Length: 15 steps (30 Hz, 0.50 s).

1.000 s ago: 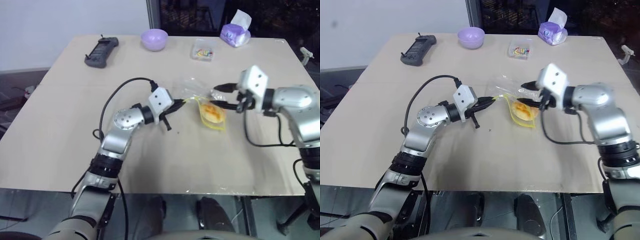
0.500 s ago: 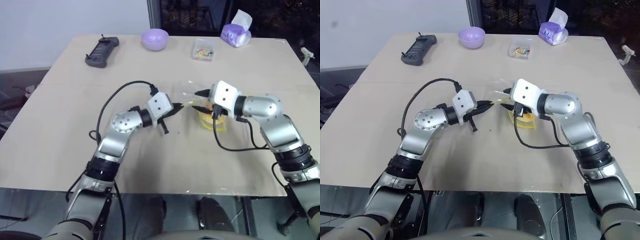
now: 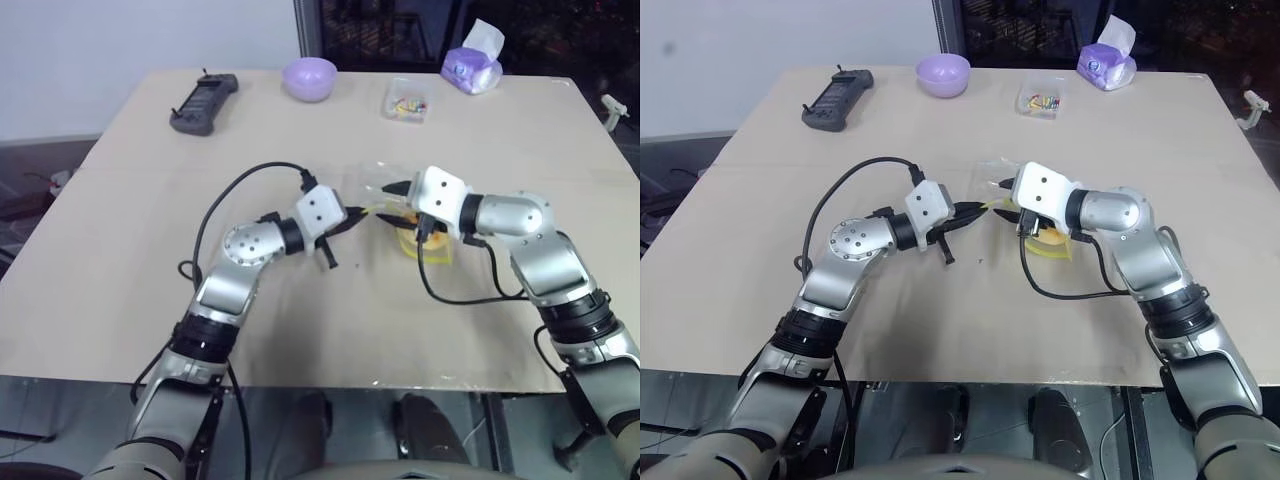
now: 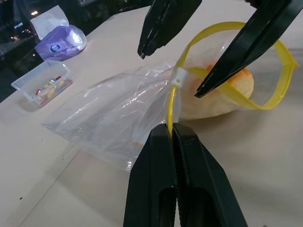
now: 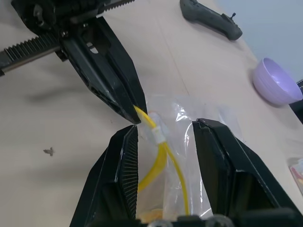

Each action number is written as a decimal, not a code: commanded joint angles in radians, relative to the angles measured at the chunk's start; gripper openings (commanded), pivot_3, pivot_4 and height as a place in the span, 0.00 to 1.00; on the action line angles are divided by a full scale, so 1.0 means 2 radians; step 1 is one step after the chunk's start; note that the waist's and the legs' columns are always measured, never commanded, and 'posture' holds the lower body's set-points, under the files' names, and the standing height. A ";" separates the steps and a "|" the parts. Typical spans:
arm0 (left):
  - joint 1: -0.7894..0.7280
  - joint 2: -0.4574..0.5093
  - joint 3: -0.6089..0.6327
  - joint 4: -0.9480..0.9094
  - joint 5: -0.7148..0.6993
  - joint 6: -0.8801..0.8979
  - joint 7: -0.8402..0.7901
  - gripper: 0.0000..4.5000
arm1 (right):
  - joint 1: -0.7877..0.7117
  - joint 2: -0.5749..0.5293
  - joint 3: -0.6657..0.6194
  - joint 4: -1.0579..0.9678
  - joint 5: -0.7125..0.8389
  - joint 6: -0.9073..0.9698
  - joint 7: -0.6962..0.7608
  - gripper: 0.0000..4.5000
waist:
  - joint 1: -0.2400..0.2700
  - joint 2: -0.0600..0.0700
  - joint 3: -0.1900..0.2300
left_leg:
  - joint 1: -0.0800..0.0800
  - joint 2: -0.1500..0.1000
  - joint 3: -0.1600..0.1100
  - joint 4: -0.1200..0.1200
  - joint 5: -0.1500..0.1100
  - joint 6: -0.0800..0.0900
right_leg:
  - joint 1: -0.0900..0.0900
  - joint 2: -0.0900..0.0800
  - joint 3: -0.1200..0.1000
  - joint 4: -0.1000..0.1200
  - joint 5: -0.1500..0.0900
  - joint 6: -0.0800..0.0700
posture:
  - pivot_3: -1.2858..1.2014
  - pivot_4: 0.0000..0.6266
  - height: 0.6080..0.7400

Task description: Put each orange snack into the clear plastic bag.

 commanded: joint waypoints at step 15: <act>0.001 0.001 0.004 -0.022 0.000 -0.008 0.005 0.00 | -0.016 0.008 -0.001 -0.002 -0.014 -0.018 -0.010 0.05 | 0.000 0.000 0.000 | 0.000 0.000 0.000 0.000 0.000 0.000 | 0.000 0.000 0.000 0.000 0.000 0.000 | 0.52 0.24 1.00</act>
